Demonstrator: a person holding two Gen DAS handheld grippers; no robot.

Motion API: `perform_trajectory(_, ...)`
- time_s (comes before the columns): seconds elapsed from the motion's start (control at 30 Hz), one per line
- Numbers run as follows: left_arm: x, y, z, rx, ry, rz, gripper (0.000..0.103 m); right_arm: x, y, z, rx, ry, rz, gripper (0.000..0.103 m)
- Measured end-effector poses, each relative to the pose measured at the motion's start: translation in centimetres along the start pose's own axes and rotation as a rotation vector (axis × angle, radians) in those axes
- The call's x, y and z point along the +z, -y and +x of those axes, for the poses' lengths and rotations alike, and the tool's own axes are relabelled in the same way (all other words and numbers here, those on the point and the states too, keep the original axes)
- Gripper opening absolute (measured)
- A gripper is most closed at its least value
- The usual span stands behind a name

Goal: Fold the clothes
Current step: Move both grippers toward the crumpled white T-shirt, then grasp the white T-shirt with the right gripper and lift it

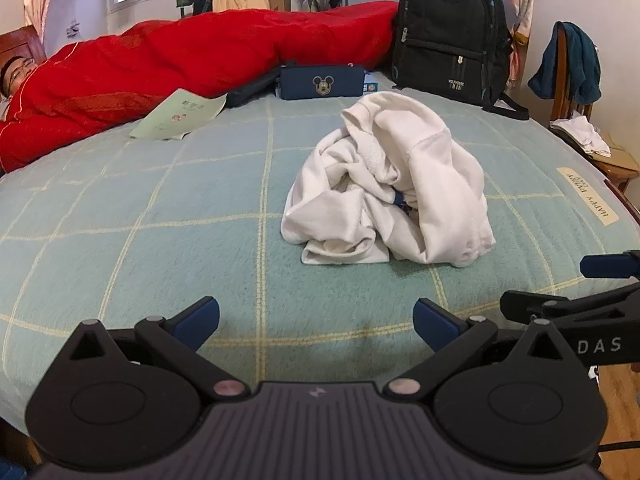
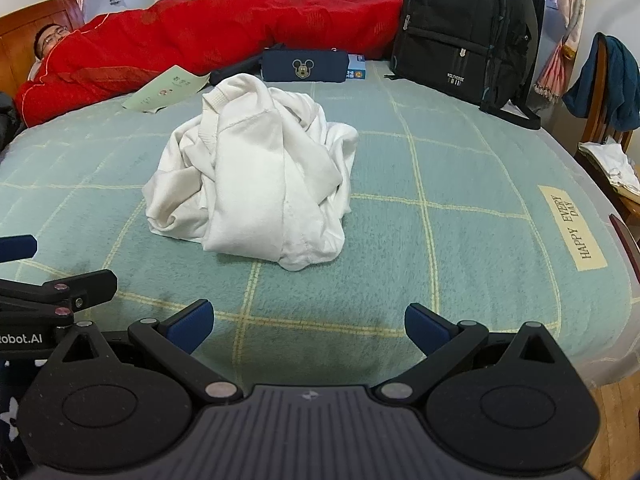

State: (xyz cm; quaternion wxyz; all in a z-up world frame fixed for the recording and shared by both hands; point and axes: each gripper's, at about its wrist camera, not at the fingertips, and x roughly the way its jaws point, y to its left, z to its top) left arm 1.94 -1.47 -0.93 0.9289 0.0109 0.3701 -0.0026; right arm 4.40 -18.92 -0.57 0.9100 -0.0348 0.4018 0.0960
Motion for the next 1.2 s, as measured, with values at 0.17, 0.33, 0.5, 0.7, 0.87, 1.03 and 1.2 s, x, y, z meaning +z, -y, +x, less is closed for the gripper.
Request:
perform_trajectory(0.17,0.5,0.0,0.5,0.001,0.011,0.004,0.102,0.8,0.0,0.7,0.002,-0.003,-0.016,0.103)
perform_trajectory(0.33,1.1,-0.1,1.2,0.005,0.014,0.002,0.102,1.6,0.0,1.8,0.017,-0.011,-0.025,0.103)
perform_trajectory(0.5,1.7,-0.2,1.9,0.010,0.017,0.000,0.102,2.4,-0.1,3.0,0.023,-0.017,-0.032,0.103)
perform_trajectory(0.7,2.3,-0.1,3.0,0.001,0.003,0.002,0.102,3.1,0.4,4.3,0.031,-0.029,-0.024,0.103)
perform_trajectory(0.87,2.9,-0.1,3.9,-0.023,-0.005,-0.002,0.102,3.8,1.0,5.0,0.042,-0.023,-0.015,0.103)
perform_trajectory(1.03,3.3,0.2,4.8,-0.029,-0.024,0.016,0.102,4.5,1.7,5.5,0.048,-0.012,-0.004,0.103)
perform_trajectory(1.2,3.8,0.8,5.3,-0.028,-0.031,0.039,0.102,4.7,2.5,5.7,0.060,-0.001,0.006,0.103)
